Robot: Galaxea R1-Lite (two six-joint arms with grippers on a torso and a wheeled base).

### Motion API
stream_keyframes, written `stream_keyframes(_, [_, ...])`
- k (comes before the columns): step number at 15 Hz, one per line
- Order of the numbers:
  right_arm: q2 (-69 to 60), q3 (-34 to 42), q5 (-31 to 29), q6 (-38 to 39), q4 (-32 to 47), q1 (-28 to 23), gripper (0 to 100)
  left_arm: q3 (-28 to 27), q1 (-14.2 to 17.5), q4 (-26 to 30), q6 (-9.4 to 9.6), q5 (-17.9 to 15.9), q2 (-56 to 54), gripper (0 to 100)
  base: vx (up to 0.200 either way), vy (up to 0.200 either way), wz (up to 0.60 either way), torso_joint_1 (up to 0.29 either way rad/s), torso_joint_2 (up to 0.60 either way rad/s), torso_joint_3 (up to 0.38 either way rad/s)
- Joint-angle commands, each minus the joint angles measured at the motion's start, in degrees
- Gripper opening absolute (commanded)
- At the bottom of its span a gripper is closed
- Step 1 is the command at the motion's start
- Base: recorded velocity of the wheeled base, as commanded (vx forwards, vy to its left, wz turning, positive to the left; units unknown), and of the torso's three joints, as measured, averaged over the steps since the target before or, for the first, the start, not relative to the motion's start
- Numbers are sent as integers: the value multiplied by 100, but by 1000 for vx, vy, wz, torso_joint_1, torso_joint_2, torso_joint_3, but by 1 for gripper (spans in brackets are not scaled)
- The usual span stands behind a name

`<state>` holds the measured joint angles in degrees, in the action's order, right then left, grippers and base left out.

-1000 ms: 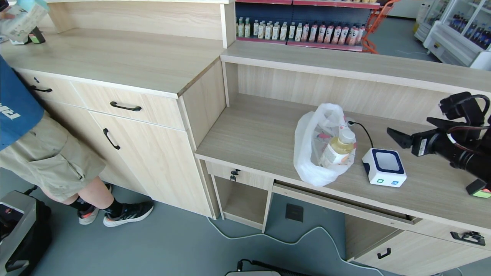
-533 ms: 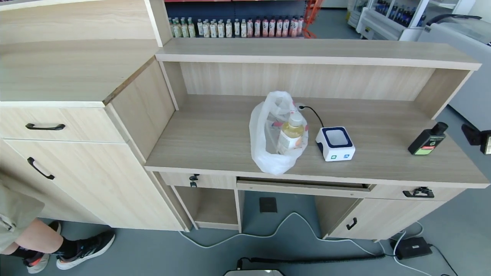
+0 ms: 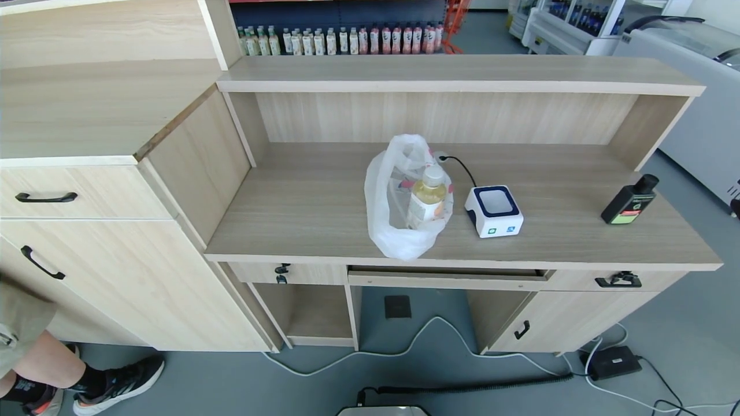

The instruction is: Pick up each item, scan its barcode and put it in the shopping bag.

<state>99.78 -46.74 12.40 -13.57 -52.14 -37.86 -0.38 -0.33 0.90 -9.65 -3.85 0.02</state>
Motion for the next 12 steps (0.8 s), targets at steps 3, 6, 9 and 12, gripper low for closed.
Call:
stream_keyframes(3, [85,-283,-1,-5,72,-81,100,3,-2,-2,-1,-1,-2,100,0,0,0,0,0,0])
stream_keyframes(6, [6,-283,8,-23,72,-63,100,3,-2,-2,-1,-1,-2,100,0,0,0,0,0,0])
stream_keyframes(9, [-46,-274,17,-23,72,-63,100,-6,-2,6,-1,-10,-2,100,0,0,0,0,0,0])
stream_keyframes(12, [-90,-266,17,-23,72,-63,100,3,-2,6,16,-10,-2,100,0,0,0,0,0,0])
